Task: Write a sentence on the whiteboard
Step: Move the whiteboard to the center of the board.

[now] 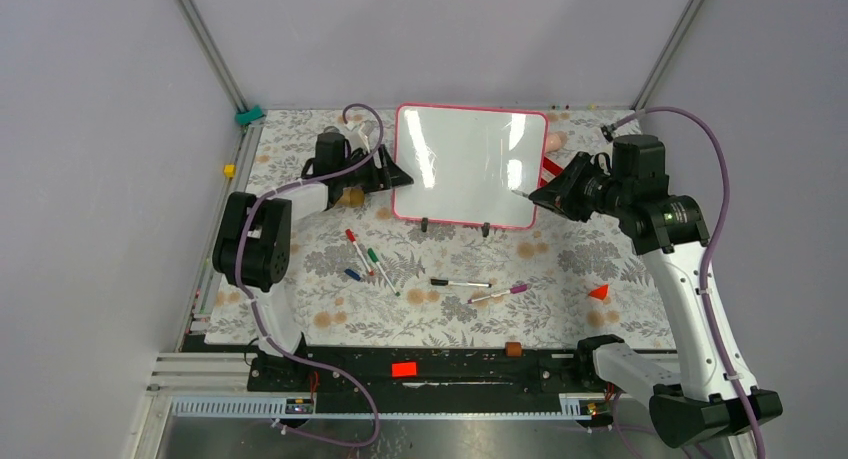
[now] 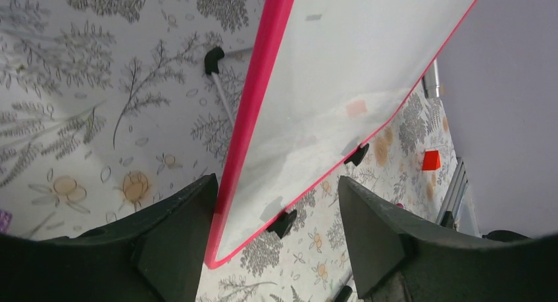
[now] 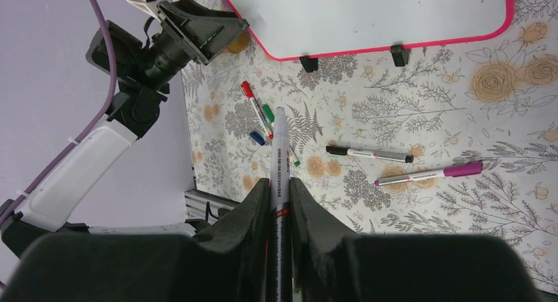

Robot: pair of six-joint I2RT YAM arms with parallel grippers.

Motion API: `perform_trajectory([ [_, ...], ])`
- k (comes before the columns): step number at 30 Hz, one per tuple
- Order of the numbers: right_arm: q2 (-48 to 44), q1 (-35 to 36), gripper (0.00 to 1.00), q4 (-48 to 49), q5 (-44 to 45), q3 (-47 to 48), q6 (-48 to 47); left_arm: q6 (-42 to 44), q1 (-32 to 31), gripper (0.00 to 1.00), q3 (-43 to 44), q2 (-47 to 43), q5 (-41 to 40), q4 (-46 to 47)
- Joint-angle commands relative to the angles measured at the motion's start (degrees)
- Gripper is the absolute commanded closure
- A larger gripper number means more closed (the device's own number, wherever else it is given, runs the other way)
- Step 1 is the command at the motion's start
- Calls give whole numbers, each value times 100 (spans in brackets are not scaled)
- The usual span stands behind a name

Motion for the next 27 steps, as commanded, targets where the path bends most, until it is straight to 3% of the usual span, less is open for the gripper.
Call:
perform_trajectory([
  [1, -51, -20, 100, 226, -176, -24, 69, 48, -4, 33, -342, -575, 151, 413],
  [6, -186, -11, 100, 203, -196, -188, 90, 29, -31, 35, -579, -839, 116, 359],
  [11, -232, -15, 100, 207, -242, -338, 121, -145, -72, 45, -714, -979, 195, 367],
  [18, -149, -15, 100, 207, -314, -187, 87, -56, -128, 45, -1079, -1152, 20, 379],
  [27, -52, -15, 100, 203, -398, -42, -111, 114, -127, 28, -567, -889, -183, -98],
])
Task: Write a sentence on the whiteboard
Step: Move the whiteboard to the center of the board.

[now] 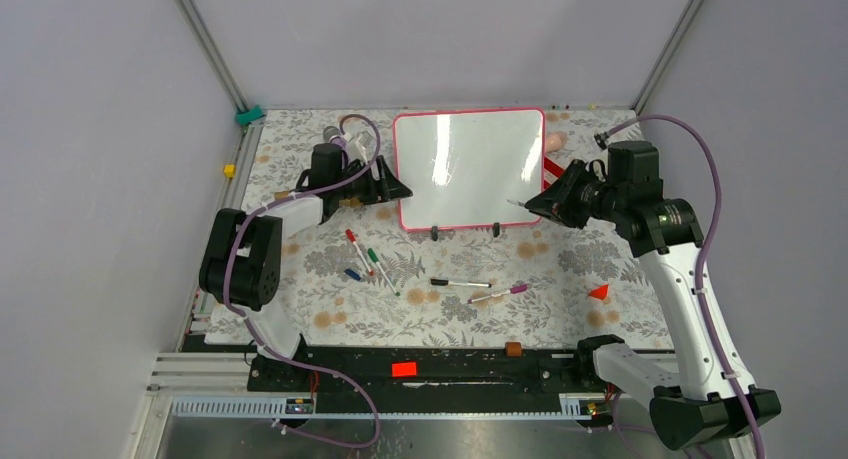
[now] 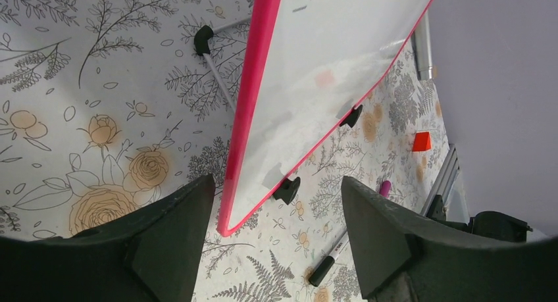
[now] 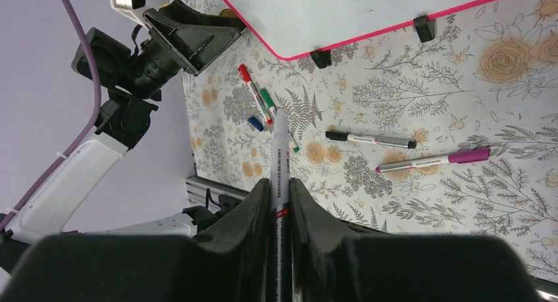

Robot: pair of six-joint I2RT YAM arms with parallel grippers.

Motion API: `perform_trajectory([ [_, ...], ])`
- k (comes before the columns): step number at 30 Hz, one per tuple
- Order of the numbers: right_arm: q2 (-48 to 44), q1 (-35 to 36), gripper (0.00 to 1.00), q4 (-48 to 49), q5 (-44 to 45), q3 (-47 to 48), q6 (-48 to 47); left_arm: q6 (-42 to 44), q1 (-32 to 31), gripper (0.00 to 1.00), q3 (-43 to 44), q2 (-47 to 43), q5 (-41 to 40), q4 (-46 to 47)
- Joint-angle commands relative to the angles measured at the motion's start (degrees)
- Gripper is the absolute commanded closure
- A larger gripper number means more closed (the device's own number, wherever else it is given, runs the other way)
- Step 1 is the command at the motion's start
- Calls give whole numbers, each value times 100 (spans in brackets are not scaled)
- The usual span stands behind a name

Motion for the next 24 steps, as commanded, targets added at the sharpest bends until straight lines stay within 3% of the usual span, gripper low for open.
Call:
perform_trajectory([
  [1, 52, -11, 100, 162, -202, 318, -187, 193, -21, 27, 551, 52, -159, -215],
  [6, 255, -15, 100, -59, -424, 513, -297, 109, -16, 19, 807, 144, -438, -545],
  [8, 357, -15, 100, -222, -469, 670, -392, 57, -21, 9, 817, 148, -476, -600],
  [11, 522, -10, 100, -388, -482, 901, -530, 68, -21, 3, 809, 164, -502, -677],
  [24, 653, 51, 100, -303, -513, 1103, -487, 399, -21, 7, 980, 225, -330, -1009],
])
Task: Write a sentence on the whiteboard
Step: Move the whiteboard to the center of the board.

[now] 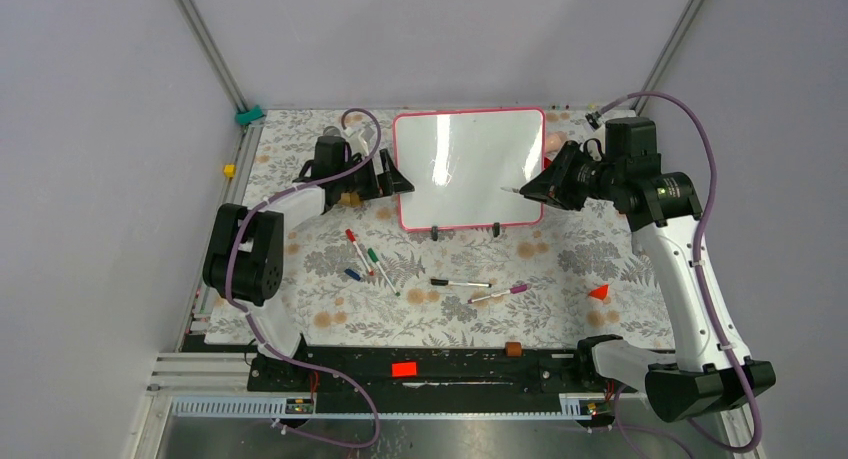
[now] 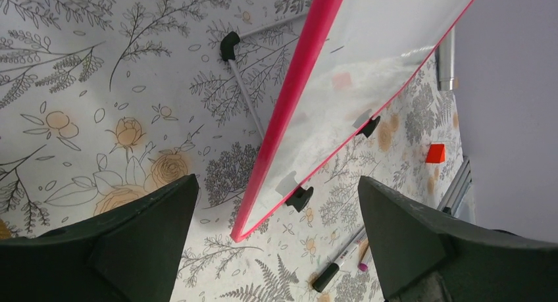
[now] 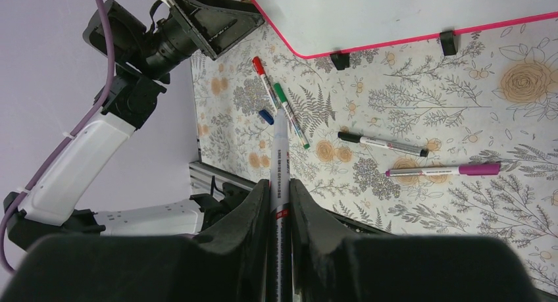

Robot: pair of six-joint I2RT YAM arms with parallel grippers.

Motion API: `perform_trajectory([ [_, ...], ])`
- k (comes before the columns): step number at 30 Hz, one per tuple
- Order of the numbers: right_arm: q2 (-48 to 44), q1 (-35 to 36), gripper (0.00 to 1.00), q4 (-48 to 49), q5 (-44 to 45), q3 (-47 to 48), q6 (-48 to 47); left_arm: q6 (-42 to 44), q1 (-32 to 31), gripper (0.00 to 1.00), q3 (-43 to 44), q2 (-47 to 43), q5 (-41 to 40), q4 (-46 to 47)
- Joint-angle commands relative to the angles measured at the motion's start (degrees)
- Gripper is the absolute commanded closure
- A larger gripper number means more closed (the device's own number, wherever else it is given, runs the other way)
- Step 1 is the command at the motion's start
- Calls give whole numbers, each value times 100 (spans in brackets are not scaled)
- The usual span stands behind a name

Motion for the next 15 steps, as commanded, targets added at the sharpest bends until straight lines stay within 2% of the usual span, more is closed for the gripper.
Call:
perform_trajectory([
  [1, -154, 38, 100, -16, -88, 163, -137, 408, -8, 7, 385, 11, 66, -253],
  [9, -314, 37, 100, -9, -47, 78, -148, 1205, 1, 8, 847, 121, 92, -1100],
  [15, -241, 42, 100, -17, -111, 173, -151, 1061, 6, 8, 459, 110, 232, -456],
])
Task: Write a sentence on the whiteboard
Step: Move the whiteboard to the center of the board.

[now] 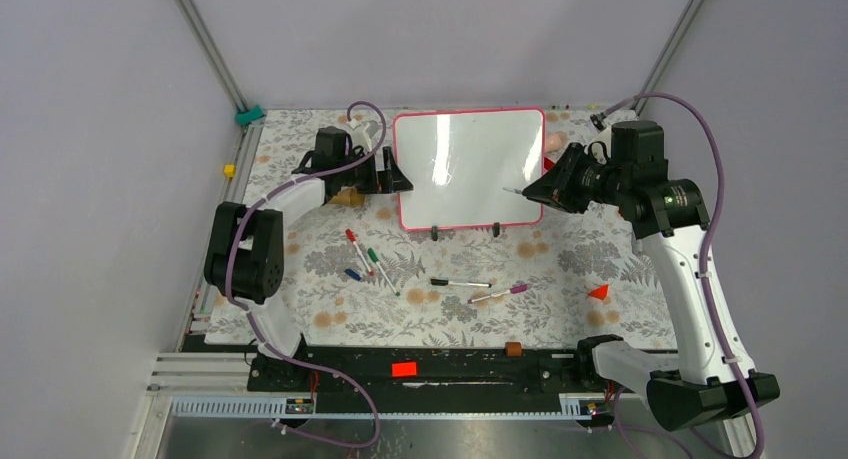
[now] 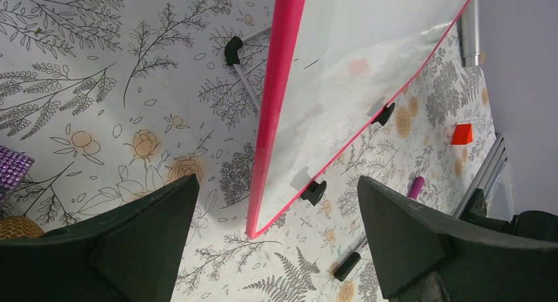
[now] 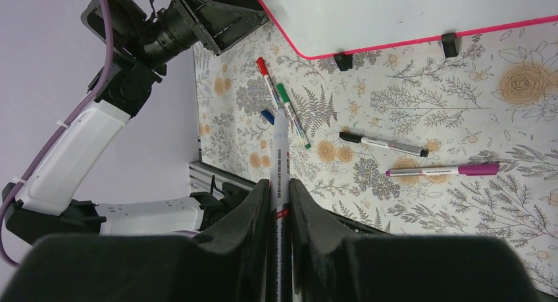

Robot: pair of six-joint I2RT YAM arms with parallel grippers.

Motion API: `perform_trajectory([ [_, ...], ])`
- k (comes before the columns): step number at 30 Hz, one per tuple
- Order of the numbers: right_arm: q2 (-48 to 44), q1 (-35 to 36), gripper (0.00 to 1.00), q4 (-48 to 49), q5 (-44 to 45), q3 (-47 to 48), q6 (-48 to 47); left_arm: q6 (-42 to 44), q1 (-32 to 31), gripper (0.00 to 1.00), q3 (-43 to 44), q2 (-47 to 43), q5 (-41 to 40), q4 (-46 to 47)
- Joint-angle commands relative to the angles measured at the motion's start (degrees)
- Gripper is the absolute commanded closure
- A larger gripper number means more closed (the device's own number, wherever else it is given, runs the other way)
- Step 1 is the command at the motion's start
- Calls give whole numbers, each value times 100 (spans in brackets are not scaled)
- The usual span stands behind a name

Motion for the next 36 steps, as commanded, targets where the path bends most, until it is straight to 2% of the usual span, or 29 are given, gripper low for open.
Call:
perform_trajectory([
  [1, 9, 43, 100, 15, -134, 205, -101, 184, 6, 8, -158, 54, 191, 469],
  [6, 93, 75, 100, -78, -134, 321, -162, 196, 17, 8, -369, 154, 182, 684],
  [13, 131, 116, 100, -76, -125, 303, -158, -362, 6, 9, -620, 226, 241, 1482],
  [26, 276, 141, 100, -19, 118, 334, -384, -295, 6, 11, -389, 349, 697, 1729],
  [32, 447, 142, 100, 158, 282, 437, -457, -343, 5, 19, -187, 515, 886, 1881],
  [36, 483, 141, 100, 149, 305, 541, -487, -634, 3, 23, -74, 766, 1100, 2362],
])
